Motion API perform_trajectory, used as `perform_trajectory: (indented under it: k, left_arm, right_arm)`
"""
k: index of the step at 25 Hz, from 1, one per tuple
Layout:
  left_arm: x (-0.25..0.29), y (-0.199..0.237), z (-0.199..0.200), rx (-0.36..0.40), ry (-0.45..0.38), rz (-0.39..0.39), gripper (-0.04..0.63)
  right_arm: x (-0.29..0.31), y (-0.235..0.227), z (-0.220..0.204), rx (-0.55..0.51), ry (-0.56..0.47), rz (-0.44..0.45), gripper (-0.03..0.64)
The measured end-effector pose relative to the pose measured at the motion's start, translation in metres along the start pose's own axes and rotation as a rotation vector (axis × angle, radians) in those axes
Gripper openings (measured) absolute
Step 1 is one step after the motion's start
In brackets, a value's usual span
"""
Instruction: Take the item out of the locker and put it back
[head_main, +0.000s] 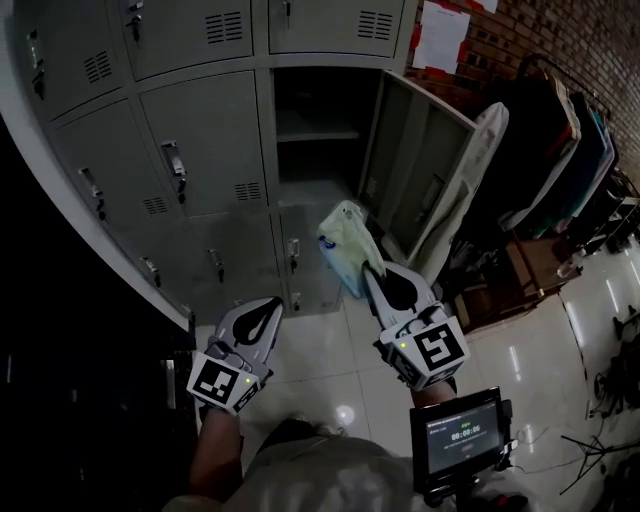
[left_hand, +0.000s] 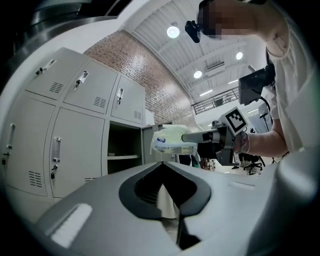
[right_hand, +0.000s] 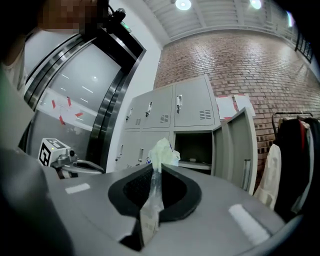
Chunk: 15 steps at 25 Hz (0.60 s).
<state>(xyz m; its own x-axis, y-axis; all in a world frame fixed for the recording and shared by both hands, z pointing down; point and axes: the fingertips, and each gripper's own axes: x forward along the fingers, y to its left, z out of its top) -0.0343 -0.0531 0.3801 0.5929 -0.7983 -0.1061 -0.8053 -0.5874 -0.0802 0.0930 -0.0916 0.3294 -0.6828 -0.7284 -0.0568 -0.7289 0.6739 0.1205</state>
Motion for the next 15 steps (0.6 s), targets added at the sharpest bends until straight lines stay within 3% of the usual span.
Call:
perform_trajectory:
  k: [7, 15]
  left_arm:
    - [-0.005, 0.002, 0.021, 0.017, -0.016, 0.012, 0.006]
    - [0.0, 0.007, 0.02, 0.011, -0.001, 0.009, 0.006]
  right_arm:
    - [-0.022, 0.03, -0.001, 0.021, 0.005, 0.025, 0.011]
    - [-0.011, 0.026, -0.013, 0.037, 0.032, 0.043, 0.011]
